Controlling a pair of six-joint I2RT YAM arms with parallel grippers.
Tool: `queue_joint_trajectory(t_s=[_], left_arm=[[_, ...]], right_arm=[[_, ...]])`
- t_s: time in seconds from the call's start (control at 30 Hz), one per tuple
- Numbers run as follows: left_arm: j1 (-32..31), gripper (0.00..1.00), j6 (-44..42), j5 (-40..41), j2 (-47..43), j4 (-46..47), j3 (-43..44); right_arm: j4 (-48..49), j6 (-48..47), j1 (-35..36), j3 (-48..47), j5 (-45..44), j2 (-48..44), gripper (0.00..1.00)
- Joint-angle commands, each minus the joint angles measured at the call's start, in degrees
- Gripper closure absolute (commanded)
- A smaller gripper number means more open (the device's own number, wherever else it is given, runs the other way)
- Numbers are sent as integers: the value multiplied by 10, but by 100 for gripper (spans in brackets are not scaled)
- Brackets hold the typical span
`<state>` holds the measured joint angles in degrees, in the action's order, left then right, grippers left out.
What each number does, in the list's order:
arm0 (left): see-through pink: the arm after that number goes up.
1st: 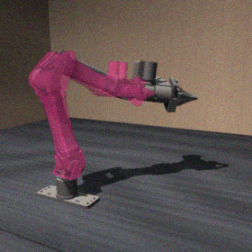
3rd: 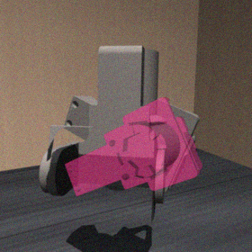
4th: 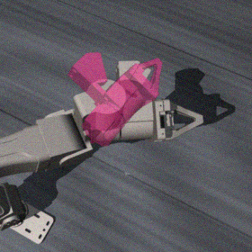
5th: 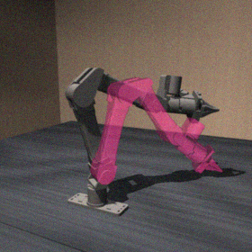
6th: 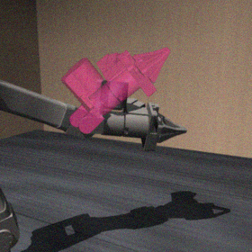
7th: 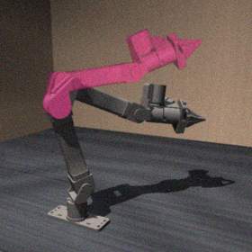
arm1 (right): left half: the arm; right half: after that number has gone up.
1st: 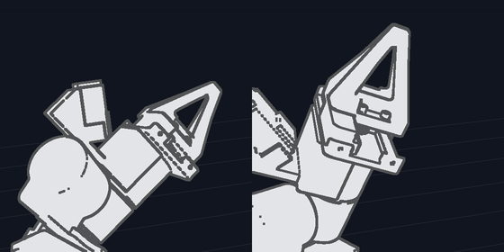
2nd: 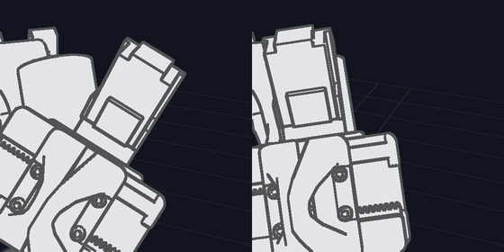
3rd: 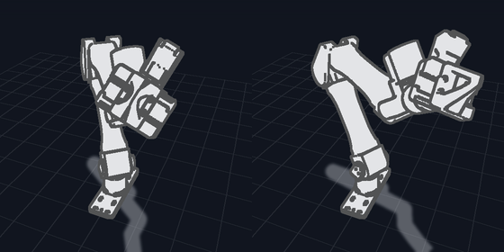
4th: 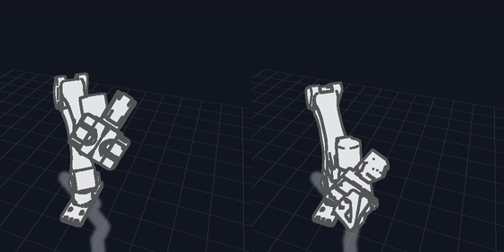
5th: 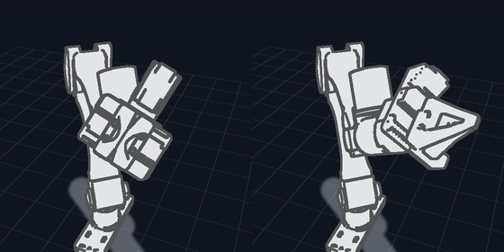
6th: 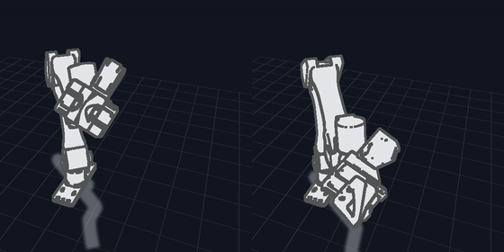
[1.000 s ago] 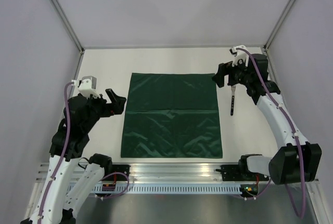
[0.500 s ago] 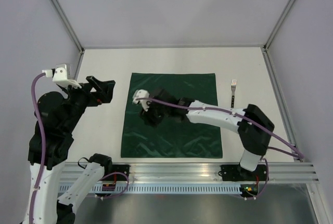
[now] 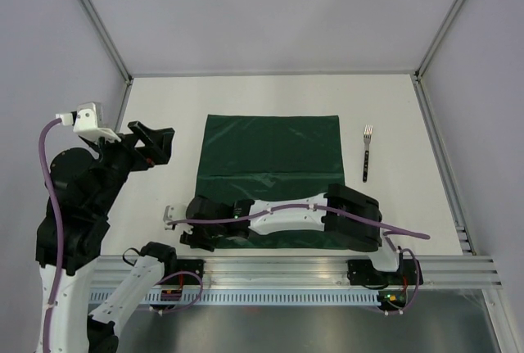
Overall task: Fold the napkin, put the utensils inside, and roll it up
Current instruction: Fold the napkin
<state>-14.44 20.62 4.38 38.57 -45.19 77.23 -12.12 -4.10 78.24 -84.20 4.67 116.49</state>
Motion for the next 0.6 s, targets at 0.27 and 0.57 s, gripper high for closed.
queue_joint_trajectory(t_s=[0.27, 0.57], left_arm=[[1, 0, -1, 15, -15, -35, 36], [1, 0, -5, 20, -28, -45, 31]], right_arm=[[38, 36, 8, -34, -23, 71, 51], [45, 39, 9, -35, -20, 97, 51]])
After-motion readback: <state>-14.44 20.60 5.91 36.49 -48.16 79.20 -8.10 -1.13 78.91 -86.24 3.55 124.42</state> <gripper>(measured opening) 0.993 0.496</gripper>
